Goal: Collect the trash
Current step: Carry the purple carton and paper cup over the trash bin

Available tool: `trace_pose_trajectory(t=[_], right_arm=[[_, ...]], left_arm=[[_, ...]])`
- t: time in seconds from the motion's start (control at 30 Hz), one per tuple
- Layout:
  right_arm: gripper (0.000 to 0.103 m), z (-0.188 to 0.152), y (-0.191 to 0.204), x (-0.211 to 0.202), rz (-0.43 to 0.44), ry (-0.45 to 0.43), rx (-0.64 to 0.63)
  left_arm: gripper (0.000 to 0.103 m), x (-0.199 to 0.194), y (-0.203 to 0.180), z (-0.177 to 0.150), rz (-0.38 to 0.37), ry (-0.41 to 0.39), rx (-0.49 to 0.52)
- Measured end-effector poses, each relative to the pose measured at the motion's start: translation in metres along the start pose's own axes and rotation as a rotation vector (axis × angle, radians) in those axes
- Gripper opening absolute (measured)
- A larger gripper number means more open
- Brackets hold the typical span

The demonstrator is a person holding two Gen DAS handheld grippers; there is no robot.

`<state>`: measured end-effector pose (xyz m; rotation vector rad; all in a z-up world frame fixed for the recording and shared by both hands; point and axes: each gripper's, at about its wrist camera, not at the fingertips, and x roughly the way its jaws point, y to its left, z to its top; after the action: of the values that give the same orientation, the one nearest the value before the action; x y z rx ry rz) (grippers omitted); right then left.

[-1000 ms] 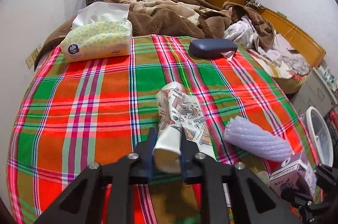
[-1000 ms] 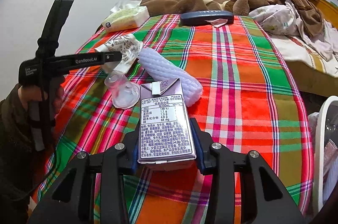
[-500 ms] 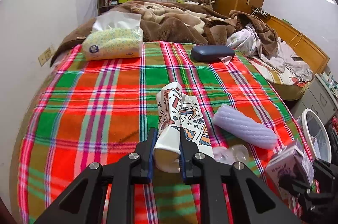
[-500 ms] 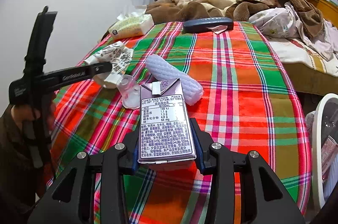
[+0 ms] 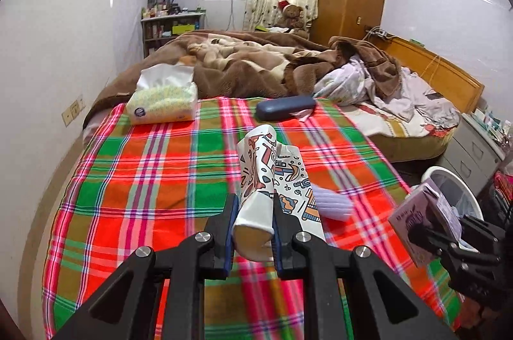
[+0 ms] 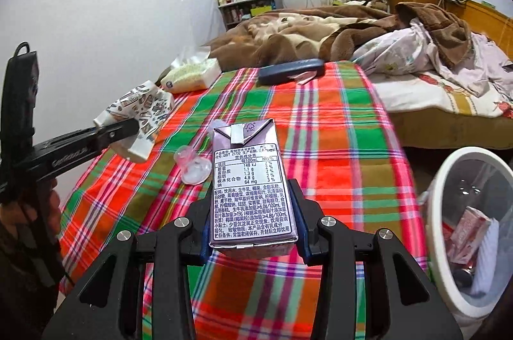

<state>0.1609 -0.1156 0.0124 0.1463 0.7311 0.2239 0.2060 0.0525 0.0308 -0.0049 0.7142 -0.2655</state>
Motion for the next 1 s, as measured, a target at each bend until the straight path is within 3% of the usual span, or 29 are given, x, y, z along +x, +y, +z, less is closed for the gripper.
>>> trace_pose_trajectory(t=[0.43, 1.0], right_arm=[[0.041, -0.002, -0.046, -0.034, -0.060, -0.065, 0.071], [0.041, -0.009, -0.129, -0.073, -0.232, -0.105, 0.176]], left_arm=[[0.019, -0.021, -0.080, -0.001, -0.102, -0.036, 0.089], [0.019, 0.004, -0.207, -0.002, -0.293, 0.008, 0.207]])
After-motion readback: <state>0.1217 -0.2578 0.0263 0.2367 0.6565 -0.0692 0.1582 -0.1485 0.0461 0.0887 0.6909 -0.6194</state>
